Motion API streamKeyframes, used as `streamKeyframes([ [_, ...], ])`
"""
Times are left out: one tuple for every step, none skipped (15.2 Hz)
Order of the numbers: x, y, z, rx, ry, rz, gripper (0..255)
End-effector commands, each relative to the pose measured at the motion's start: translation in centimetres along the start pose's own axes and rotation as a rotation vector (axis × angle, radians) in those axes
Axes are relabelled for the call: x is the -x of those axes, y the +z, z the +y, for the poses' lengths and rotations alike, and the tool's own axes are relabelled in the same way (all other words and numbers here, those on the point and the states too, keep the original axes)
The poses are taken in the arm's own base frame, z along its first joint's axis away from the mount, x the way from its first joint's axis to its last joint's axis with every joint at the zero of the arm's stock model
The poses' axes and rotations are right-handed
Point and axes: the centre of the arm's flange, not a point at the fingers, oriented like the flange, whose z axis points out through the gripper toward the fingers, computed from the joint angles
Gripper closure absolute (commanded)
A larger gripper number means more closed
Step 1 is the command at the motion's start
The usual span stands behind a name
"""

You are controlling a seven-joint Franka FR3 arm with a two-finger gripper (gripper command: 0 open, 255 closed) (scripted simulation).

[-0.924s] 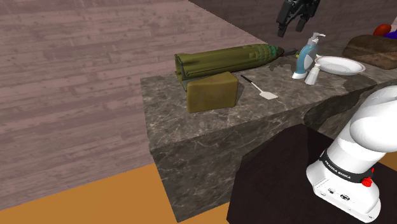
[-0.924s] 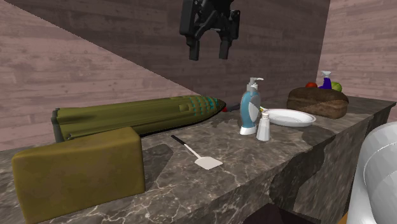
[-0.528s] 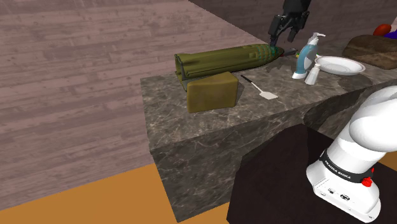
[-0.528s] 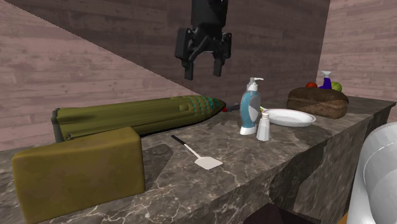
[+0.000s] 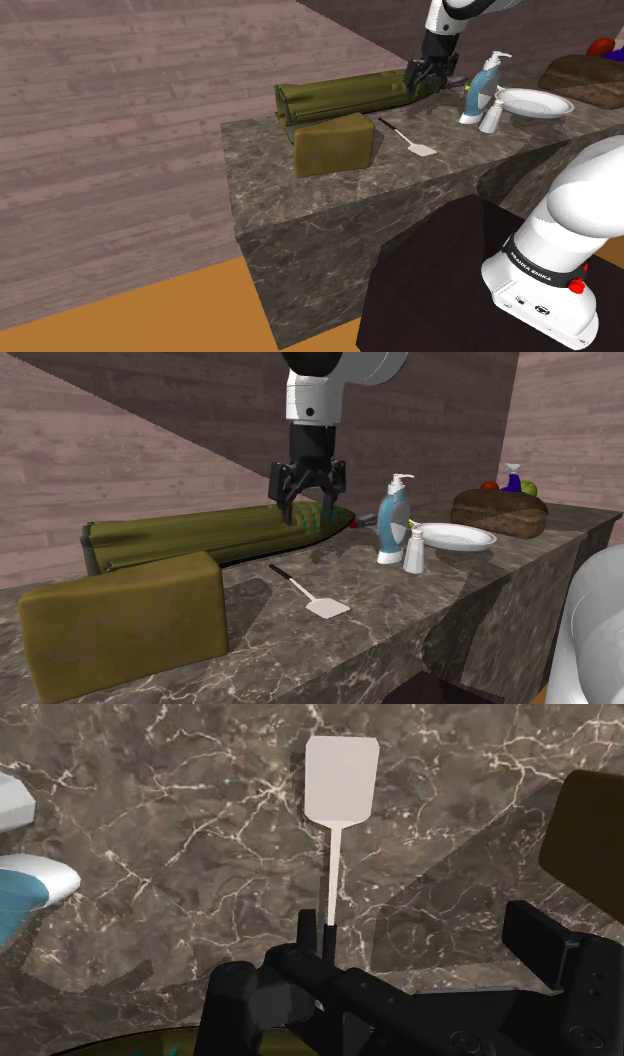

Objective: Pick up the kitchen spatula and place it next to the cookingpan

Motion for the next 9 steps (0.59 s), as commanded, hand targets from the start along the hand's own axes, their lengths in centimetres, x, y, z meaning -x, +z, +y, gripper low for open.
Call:
streamKeyframes([
  [-1.4,2.4,0.4,-0.002,0.016,-0.006,0],
  [-2.0,3.6,0.7,-0.003,0.023,-0.01,0],
  [-2.6,4.7,0.9,-0.003,0.031,-0.014,0],
  [-3.2,5.9,1.2,-0.004,0.038,-0.018,0],
  [-3.8,7.1,1.4,-0.005,0.046,-0.022,0],
  [-4.4,8.3,1.7,-0.006,0.054,-0.026,0],
  [-5.0,9.5,2.0,-0.006,0.061,-0.03,0],
  [-5.5,10.7,2.2,-0.007,0.069,-0.035,0],
  [-6.1,11.9,2.5,-0.008,0.076,-0.039,0],
])
